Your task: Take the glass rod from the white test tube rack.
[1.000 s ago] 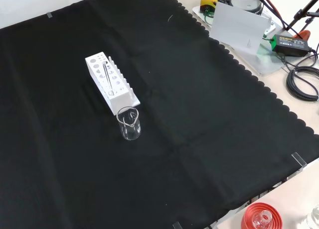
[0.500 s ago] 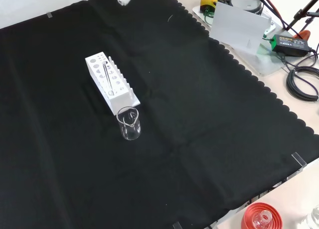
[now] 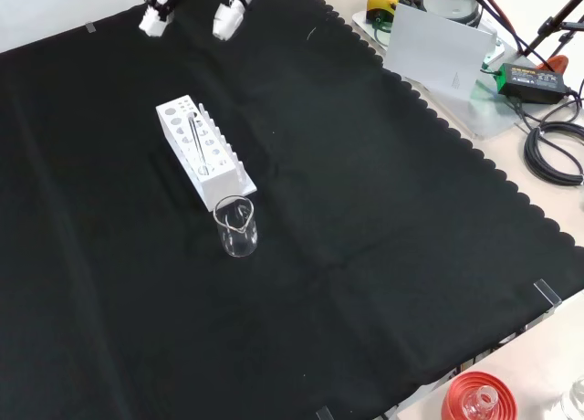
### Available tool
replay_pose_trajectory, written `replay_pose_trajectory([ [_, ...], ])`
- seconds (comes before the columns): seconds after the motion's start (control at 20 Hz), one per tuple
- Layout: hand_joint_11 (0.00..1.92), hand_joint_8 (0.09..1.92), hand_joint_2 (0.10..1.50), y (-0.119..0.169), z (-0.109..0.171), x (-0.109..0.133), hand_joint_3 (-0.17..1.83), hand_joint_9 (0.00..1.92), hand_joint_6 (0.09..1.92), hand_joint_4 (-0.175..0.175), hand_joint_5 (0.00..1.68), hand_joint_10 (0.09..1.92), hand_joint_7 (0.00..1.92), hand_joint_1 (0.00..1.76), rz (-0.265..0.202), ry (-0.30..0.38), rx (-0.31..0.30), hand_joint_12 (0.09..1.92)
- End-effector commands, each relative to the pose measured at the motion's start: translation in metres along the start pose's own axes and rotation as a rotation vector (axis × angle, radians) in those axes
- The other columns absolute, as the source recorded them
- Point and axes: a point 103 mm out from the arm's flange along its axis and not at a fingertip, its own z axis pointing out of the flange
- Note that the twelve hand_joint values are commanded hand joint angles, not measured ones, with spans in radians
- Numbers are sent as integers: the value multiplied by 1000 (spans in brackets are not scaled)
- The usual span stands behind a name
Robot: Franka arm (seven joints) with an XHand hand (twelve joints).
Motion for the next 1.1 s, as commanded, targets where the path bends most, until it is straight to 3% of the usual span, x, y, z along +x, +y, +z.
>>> replay_pose_trajectory([
  [0.05, 439, 780, 1109, 15, 13, 1, -175, 586, 87, -23, 376, 805, 358, 576, -3, 6, 17, 1389],
  [1.1, 444, 776, 1133, 44, 64, 6, -175, 586, 87, -33, 404, 798, 360, 568, -29, 3, 88, 1383],
])
